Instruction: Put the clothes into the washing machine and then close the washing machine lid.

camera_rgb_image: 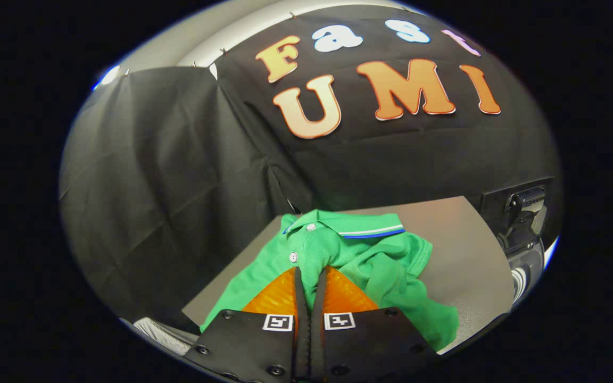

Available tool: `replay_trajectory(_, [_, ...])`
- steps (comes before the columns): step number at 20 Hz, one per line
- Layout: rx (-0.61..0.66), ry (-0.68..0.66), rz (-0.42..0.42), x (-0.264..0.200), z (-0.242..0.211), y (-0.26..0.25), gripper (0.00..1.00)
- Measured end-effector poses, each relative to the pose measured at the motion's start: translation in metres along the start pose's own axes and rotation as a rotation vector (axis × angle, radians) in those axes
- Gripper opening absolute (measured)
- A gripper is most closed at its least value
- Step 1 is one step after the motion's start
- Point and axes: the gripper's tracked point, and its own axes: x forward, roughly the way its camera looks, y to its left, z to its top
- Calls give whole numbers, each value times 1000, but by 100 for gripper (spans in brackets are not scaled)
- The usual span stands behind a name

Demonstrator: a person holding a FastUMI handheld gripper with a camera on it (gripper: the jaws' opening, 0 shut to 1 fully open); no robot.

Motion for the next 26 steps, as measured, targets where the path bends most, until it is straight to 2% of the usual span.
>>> replay_trajectory(3, [17, -100, 27, -22, 24, 3, 8])
replay_trajectory(7, [-38, -220, 38, -54, 68, 4, 8])
replay_trajectory(11, [-112, -294, 18, -94, 102, 5, 8])
replay_trajectory(15, [-111, -350, 18, -133, 129, -6, 7])
replay_trajectory(20, [-144, -399, 5, -185, 161, -63, 7])
replay_trajectory(26, [-185, -440, -78, -231, 192, -171, 8])
